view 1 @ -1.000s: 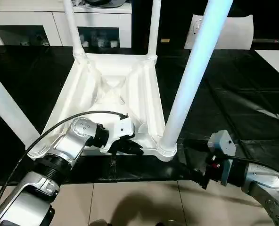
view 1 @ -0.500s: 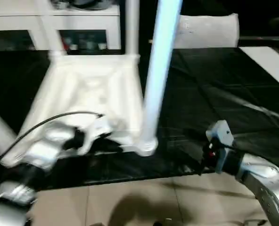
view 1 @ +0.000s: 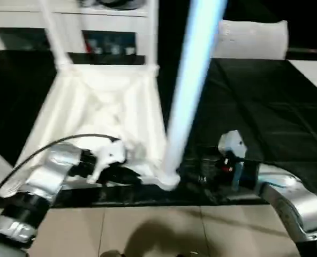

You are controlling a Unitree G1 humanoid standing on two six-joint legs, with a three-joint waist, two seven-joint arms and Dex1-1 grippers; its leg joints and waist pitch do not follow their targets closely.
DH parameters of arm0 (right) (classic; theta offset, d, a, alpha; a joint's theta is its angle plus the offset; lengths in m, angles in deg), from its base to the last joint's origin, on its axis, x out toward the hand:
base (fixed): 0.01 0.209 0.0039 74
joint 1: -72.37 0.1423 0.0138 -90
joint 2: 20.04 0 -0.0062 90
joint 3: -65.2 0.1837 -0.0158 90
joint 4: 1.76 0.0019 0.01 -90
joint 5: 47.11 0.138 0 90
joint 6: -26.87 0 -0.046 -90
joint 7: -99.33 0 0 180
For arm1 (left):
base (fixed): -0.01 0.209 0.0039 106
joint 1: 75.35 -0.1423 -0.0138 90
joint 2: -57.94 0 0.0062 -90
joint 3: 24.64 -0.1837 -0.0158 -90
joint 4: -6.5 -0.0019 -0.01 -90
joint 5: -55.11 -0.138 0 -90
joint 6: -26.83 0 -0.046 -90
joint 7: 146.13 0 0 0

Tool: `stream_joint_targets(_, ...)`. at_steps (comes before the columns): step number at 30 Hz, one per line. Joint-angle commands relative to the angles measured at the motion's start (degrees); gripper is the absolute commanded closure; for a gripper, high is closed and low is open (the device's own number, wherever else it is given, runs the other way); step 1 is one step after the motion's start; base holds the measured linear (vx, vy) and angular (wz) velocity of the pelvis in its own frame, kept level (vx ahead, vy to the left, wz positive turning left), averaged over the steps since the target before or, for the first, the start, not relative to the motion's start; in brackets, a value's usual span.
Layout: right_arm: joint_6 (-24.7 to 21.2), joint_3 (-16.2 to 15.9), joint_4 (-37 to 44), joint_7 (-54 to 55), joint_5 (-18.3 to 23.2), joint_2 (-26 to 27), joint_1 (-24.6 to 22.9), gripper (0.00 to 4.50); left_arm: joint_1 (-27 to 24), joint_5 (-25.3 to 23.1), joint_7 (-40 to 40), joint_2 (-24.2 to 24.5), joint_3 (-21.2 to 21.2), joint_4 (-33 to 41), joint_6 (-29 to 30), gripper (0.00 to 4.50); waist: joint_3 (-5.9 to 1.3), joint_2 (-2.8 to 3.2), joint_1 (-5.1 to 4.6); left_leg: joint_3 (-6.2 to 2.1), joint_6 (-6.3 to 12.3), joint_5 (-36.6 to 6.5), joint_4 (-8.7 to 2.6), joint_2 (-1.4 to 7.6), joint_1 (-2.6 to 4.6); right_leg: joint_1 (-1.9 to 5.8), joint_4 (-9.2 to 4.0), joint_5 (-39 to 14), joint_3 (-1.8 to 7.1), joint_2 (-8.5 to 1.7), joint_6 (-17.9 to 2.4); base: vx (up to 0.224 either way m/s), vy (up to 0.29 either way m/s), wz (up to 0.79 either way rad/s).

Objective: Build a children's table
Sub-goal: Rotate leg to tighten

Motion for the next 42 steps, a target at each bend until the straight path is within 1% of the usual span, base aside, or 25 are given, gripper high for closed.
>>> stream_joint_targets(1, 0.97, -0.24, -0.88, -1.94, 0.07, -0.94, 0.81, 0.4, 0.78, -0.44, -2.14, -1.39, -2.64, -0.6, -1.36, 4.5, -3.49, -0.16, -0.21, -0.21, 1.45, -10.57, -4.14, 2.16, 0.42, 2.46, -4.37, -16.34, 2.69, -4.12, -9.57, 0.0, 0.0, 0.0)
stream_joint_targets(2, 1.58, -0.88, -1.8, -3.03, -0.37, -1.4, 1.18, 0.69, 1.44, -0.77, -2.76, -1.86, -3.09, -1.14, -1.88, 4.5, -3.39, -0.22, -0.07, -0.19, 1.31, -11.19, -4.15, 2.12, 0.47, 2.34, -4.52, -17.26, 2.7, -4.13, -9.44, 0.0, 0.0, 0.0)
stream_joint_targets(3, 3.11, -2.35, -4.17, -5.58, -1.7, -2.32, 2.26, 0.78, 3.1, -1.5, -3.92, -3.15, -4.26, -2.47, -3.07, 4.5, -3.44, -0.22, 0.12, -0.19, 1.09, -11.7, -4.12, 2.13, 0.53, 2.32, -4.63, -18.34, 2.69, -4.26, -9.31, 0.0, 0.0, 0.0)
stream_joint_targets(5, 4.14, -2.96, -5.81, -6.92, -2.54, -2.63, 3.06, 0.8, 4.3, -1.89, -4.79, -4.08, -5.12, -3.45, -3.96, 4.5, -3.53, -0.31, 0.38, -0.13, 0.81, -12.2, -4.05, 2.11, 0.75, 2.17, -4.8, -19.01, 2.73, -4.23, -9.12, 0.0, 0.0, 0.0)
stream_joint_targets(7, 4.77, -3.18, -7.23, -7.96, -2.82, -2.63, 3.8, 0.95, 5.56, -2.09, -5.61, -5.11, -5.78, -4.62, -5.01, 4.5, -3.53, -0.17, 0.66, -0.16, 0.71, -12.11, -4.07, 2.2, 0.86, 2.14, -4.65, -17.79, 2.75, -4.28, -9.63, 0.0, 0.0, 0.0)
stream_joint_targets(8, 5.43, -3.52, -8.31, -8.83, -3.13, -2.85, 4.37, 1.22, 6.5, -2.49, -6.53, -5.7, -6.34, -5.6, -5.93, 4.5, -3.67, 0.04, 0.83, -0.16, 0.77, -12.06, -4.05, 2.19, 0.87, 2.24, -4.6, -17.18, 2.7, -4.29, -9.88, 0.0, 0.0, 0.0)
stream_joint_targets(10, 5.65, -3.63, -8.56, -9.06, -3.25, -2.94, 4.5, 1.26, 6.72, -2.65, -6.75, -5.81, -6.47, -5.85, -6.19, 4.5, -3.83, -0.26, 0.97, -0.23, 0.86, -10.69, -4.1, 2.23, 0.57, 2.56, -4.19, -14.16, 2.61, -4.23, -10.42, 0.0, 0.0, 0.0)
stream_joint_targets(11, 6.46, -3.79, -9.79, -9.64, -3.57, -3.02, 4.98, 1.3, 7.53, -2.86, -8.05, -6.48, -7.01, -6.85, -7.28, 4.5, -3.92, -0.07, 1.12, -0.22, 1.03, -10.04, -4.05, 2.23, 0.55, 2.64, -4.08, -12.6, 2.6, -4.25, -10.72, 0.0, 0.0, 0.0)
stream_joint_targets(12, 6.79, -3.81, -10.46, -9.88, -3.71, -3.01, 5.27, 1.54, 7.95, -3.0, -8.44, -6.84, -7.26, -7.29, -7.82, 4.5, -4.0, 0.02, 1.24, -0.21, 1.11, -9.63, -4.01, 2.23, 0.58, 2.67, -3.97, -11.7, 2.59, -4.23, -10.93, 0.0, 0.0, 0.0)
stream_joint_targets(15, 7.81, -4.08, -12.59, -11.46, -3.91, -2.97, 6.38, 1.74, 9.31, -3.5, -9.46, -7.88, -7.7, -9.35, -9.53, 4.5, -3.97, -0.09, 1.7, -0.14, 1.29, -9.96, -3.99, 2.23, 0.47, 2.8, -4.0, -11.46, 2.53, -4.33, -11.57, 0.0, 0.0, 0.0)
stream_joint_targets(16, 7.99, -4.16, -12.98, -11.74, -3.94, -2.91, 6.59, 1.74, 9.53, -3.54, -9.62, -8.05, -7.71, -9.72, -9.81, 4.5, -3.98, -0.04, 1.72, -0.16, 1.29, -10.03, -3.98, 2.21, 0.45, 2.83, -4.03, -11.62, 2.5, -4.34, -11.55, 0.0, 0.0, 0.0)
stream_joint_targets(18, 8.74, -4.39, -14.24, -12.64, -4.29, -2.55, 7.17, 2.07, 10.12, -3.71, -10.06, -8.45, -7.81, -10.84, -10.57, 4.5, -3.95, -0.09, 1.75, -0.18, 1.11, -10.65, -3.99, 2.21, 0.41, 2.9, -4.09, -12.5, 2.45, -4.39, -11.38, 0.0, 0.0, 0.0)
stream_joint_targets(22, 9.31, -5.54, -15.83, -14.12, -4.55, -1.99, 8.06, 2.27, 10.77, -4.14, -10.53, -8.99, -7.97, -11.8, -11.31, 4.5, -3.89, -0.39, 1.44, -0.31, 1.05, -10.92, -4.06, 2.21, 0.21, 3.04, -4.24, -14.29, 2.41, -4.47, -10.82, 0.0, 0.0, 0.0)
stream_joint_targets(25, 9.3, -6.0, -16.17, -14.78, -4.39, -1.95, 8.25, 2.46, 11.37, -4.44, -9.8, -9.46, -7.55, -13.05, -11.75, 4.5, -3.87, -0.25, 1.36, -0.31, 1.09, -10.9, -4.05, 2.26, 0.33, 2.93, -4.26, -14.51, 2.41, -4.38, -10.85, 0.0, 0.0, 0.0)
stream_joint_targets(28, 8.28, -5.95, -15.84, -15.11, -3.78, -1.88, 8.11, 2.52, 11.79, -4.17, -8.02, -10.05, -6.45, -14.04, -10.85, 4.5, -3.79, -0.22, 1.42, -0.3, 1.06, -11.53, -4.1, 2.29, 0.44, 2.85, -4.39, -15.16, 2.4, -4.39, -10.94, 0.0, 0.0, 0.0)
stream_joint_targets(31, 5.23, -4.58, -13.82, -13.84, -1.93, -1.26, 6.61, 2.55, 12.02, -3.86, -4.12, -10.49, -4.68, -15.07, -8.27, 4.5, -3.56, 0.02, 1.45, -0.28, 0.86, -12.64, -4.17, 2.28, 0.64, 2.66, -4.59, -16.69, 2.45, -4.3, -10.72, 0.0, 0.0, 0.0)
stream_joint_targets(32, 3.78, -3.83, -13.11, -12.34, -1.37, -0.67, 5.97, 2.55, 11.96, -3.93, -2.74, -10.67, -4.02, -15.22, -7.38, 4.5, -3.46, -0.09, 1.47, -0.24, 0.77, -13.26, -4.23, 2.28, 0.74, 2.56, -4.82, -17.83, 2.48, -4.31, -10.5, 0.0, 0.0, 0.0)
stream_joint_targets(33, 2.2, -3.11, -12.23, -9.36, -1.31, 0.48, 5.07, 2.55, 11.72, -3.53, -0.94, -11.1, -3.05, -14.82, -5.08, 4.5, -3.4, 0.07, 1.52, -0.31, 0.64, -13.59, -4.26, 2.29, 0.79, 2.51, -4.88, -18.48, 2.49, -4.42, -10.36, 0.0, 0.0, 0.0)
stream_joint_targets(34, 0.84, -2.73, -11.44, -5.67, -2.02, 1.9, 4.15, 2.55, 11.6, -3.31, 1.38, -11.66, -1.98, -14.37, -2.57, 4.5, -3.32, 0.06, 1.36, -0.49, 0.24, -13.7, -4.45, 2.19, 0.56, 2.69, -4.88, -19.55, 2.41, -4.36, -9.79, 0.0, 0.0, 0.0)
stream_joint_targets(35, -0.15, -2.58, -10.87, -2.63, -2.79, 3.11, 3.46, 2.55, 11.54, -3.04, 3.3, -12.24, -1.07, -14.0, -0.55, 4.5, -3.25, -0.05, 1.19, -0.54, -0.21, -14.35, -4.53, 2.17, 0.6, 2.52, -5.08, -21.23, 2.36, -4.39, -9.08, 0.0, 0.0, 0.0)
stream_joint_targets(37, -2.33, -3.0, -9.99, 3.73, -4.84, 6.35, 2.27, 2.55, 11.74, -1.6, 7.95, -14.44, 1.38, -13.38, 3.75, 4.5, -3.02, -0.08, 0.66, -0.57, -1.01, -15.18, -4.59, 1.96, 0.58, 2.3, -5.38, -24.13, 2.32, -4.29, -8.04, 0.0, 0.0, 0.0)
stream_joint_targets(39, -4.29, -2.65, -10.15, 8.76, -5.54, 9.83, 2.32, 2.55, 12.07, -1.8, 11.62, -15.94, 2.29, -13.14, 5.61, 4.5, -2.93, -0.25, -0.13, -0.87, -1.0, -15.88, -4.71, 1.72, 0.24, 2.51, -5.83, -28.13, 2.02, -4.41, -6.39, 0.0, 0.0, 0.0)
stream_joint_targets(40, -5.03, -2.3, -10.52, 11.14, -5.75, 11.63, 2.58, 2.55, 12.24, -2.16, 13.33, -16.62, 2.5, -13.2, 6.18, 4.5, -2.61, -0.25, -0.7, -0.92, -1.06, -16.64, -4.78, 1.58, 0.04, 2.17, -6.18, -31.09, 1.87, -4.23, -5.14, 0.0, 0.0, 0.0)
stream_joint_targets(41, -6.01, -1.86, -10.83, 13.83, -6.04, 13.67, 2.86, 2.55, 12.42, -2.59, 15.26, -17.38, 2.73, -13.22, 6.86, 4.5, -2.69, -0.36, -1.26, -1.03, -1.12, -17.69, -4.48, 1.27, 0.33, 1.93, -6.8, -34.95, 1.66, -4.4, -3.79, 0.0, 0.0, 0.0)
stream_joint_targets(42, -6.72, -1.23, -11.86, 17.71, -6.4, 16.85, 3.64, 2.55, 12.67, -2.93, 17.89, -18.75, 3.08, -13.48, 7.68, 4.5, -2.78, -0.33, -1.44, -1.11, -0.98, -17.44, -4.39, 1.2, 0.39, 1.93, -6.94, -35.69, 1.67, -4.55, -3.47, 0.0, 0.0, 0.0)
